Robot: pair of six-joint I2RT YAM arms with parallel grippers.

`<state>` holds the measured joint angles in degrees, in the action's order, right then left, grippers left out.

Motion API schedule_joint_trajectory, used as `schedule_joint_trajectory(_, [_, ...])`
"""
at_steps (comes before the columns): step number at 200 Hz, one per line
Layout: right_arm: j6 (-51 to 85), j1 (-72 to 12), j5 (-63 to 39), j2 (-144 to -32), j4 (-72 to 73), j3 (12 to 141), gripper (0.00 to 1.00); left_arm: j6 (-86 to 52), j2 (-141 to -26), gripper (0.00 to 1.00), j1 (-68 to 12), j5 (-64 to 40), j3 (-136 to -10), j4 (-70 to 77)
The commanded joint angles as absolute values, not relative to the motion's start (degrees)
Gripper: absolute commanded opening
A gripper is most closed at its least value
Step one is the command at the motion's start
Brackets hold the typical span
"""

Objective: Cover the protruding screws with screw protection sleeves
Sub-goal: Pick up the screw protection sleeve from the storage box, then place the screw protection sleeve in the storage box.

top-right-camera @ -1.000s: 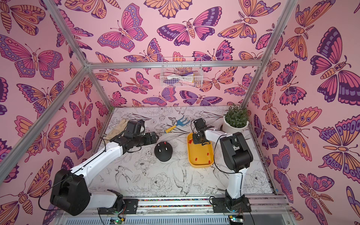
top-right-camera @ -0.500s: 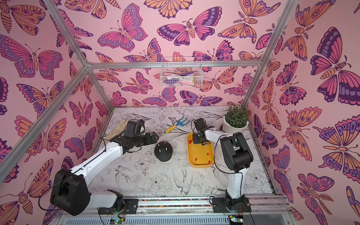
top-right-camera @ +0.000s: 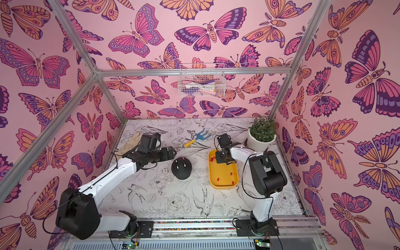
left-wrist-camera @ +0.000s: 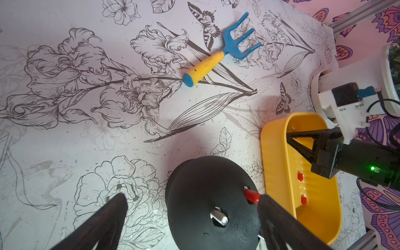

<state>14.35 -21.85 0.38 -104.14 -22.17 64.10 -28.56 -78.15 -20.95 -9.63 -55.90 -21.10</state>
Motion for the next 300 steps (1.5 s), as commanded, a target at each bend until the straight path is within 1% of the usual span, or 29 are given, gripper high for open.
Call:
schedule_joint_trajectory(1, [15.4, -21.6, -0.2, -102.1, -23.9, 63.6, 0.01, -28.0, -77.7, 0.96, -20.6, -10.2, -55.9, -21.8])
schedule_joint_trajectory(53, [16.8, -21.7, -0.5, -98.6, -26.0, 61.1, 0.01, -28.0, -77.7, 0.96, -20.6, -10.4, -55.9, -21.8])
schedule_joint_trajectory(97, [21.0, -22.0, -1.5, -92.6, -29.2, 57.4, 0.01, -28.2, -77.5, 0.96, -20.6, -10.5, -55.9, -21.8])
schedule_joint_trajectory(124, [23.4, -22.5, -2.1, -91.2, -30.6, 56.2, 0.01, -28.4, -77.5, 0.96, -20.7, -10.9, -55.8, -21.6])
schedule_joint_trajectory(190, [27.2, -23.8, -3.4, -93.8, -29.6, 54.2, 0.01, -28.5, -77.5, 0.96, -20.8, -11.0, -55.6, -21.5])
schedule_joint_trajectory(300, [26.9, -23.8, -2.6, -96.4, -29.8, 54.7, 0.04, -28.5, -77.7, 0.96, -20.8, -11.0, -55.8, -21.5])
